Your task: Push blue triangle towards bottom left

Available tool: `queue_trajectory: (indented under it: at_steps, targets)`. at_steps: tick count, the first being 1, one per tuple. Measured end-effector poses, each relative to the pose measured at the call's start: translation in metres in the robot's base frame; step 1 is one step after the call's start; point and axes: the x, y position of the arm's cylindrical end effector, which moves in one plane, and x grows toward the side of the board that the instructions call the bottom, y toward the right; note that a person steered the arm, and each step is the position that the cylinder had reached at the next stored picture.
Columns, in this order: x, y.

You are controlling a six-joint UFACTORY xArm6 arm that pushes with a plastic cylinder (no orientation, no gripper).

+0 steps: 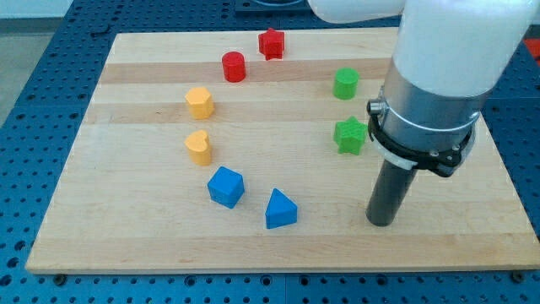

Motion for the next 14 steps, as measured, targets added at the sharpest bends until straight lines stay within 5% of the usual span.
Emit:
queue_trajectory:
  at_steps: [2,6,14]
  targets:
    - [-0.034,-0.009]
    - [-0.036,-0.079]
    - [0.024,-0.128]
